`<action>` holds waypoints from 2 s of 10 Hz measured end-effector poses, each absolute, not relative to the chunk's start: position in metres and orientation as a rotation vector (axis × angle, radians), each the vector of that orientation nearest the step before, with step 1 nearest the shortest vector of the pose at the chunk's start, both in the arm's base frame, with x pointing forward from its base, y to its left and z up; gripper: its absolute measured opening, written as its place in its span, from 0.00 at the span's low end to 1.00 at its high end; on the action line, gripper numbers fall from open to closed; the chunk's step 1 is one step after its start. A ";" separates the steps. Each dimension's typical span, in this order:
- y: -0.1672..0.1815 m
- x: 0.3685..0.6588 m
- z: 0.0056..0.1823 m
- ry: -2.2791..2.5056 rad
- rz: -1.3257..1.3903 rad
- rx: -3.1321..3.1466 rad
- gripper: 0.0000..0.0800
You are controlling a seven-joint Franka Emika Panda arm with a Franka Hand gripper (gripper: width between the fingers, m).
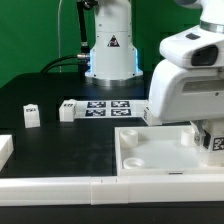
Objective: Assemble one leg
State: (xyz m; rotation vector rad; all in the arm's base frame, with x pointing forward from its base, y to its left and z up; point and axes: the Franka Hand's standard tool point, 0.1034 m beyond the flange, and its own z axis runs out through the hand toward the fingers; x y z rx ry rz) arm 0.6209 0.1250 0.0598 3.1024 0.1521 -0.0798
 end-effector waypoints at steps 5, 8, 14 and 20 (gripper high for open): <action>0.125 0.621 0.059 -1.041 -0.065 2.929 0.36; 0.125 0.621 0.060 -1.474 -0.062 2.738 0.36; 0.126 0.622 0.061 -0.984 -0.071 2.961 0.80; 0.127 0.621 0.061 0.182 -0.076 3.123 0.81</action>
Offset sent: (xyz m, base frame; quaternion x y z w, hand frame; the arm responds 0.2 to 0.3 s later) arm 0.0045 -0.0072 -0.0003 -0.0194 0.0239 0.3278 0.9442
